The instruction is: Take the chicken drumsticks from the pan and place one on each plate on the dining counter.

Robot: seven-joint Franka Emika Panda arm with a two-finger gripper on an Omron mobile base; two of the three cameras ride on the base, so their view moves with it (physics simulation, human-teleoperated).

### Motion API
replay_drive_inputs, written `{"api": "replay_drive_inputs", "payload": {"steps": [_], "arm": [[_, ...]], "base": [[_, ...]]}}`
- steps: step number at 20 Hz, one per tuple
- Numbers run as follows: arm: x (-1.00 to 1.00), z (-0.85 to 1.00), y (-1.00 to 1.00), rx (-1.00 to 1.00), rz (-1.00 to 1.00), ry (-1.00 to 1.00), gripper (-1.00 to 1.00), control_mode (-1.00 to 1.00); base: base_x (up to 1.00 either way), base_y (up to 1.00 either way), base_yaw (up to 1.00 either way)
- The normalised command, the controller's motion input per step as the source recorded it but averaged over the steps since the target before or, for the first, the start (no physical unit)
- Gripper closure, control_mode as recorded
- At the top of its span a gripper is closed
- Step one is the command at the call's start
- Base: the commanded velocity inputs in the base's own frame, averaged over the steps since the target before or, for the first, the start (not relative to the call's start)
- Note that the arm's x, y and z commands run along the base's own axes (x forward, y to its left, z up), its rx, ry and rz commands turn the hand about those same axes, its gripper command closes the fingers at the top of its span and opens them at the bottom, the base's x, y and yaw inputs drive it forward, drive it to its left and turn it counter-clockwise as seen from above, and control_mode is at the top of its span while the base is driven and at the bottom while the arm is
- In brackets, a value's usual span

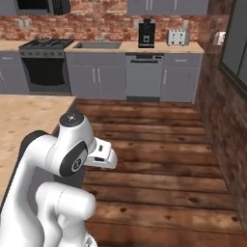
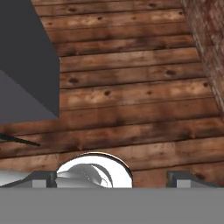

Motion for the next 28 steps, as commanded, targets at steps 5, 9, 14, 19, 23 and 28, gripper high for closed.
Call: {"api": "replay_drive_inputs", "payload": {"steps": [5, 9, 14, 19, 23, 28], "arm": [[0.00, 0.00, 0.00, 0.00, 0.00, 0.00, -1.00, 1.00], [0.00, 0.00, 0.00, 0.00, 0.00, 0.00, -1.00, 1.00], [0.00, 0.00, 0.00, 0.00, 0.00, 0.00, -1.00, 1.00], [0.00, 0.00, 0.00, 0.00, 0.00, 0.00, -1.00, 1.00], [0.00, 0.00, 0.00, 0.00, 0.00, 0.00, -1.00, 1.00], [0.00, 0.00, 0.00, 0.00, 0.00, 0.00, -1.00, 1.00]], "base": [[1.00, 0.00, 0.07], [1.00, 0.00, 0.05], [1.00, -0.03, 0.02], [1.00, -0.05, 0.03], [1.00, 0.00, 0.11], [1.00, 0.00, 0.16]]}}
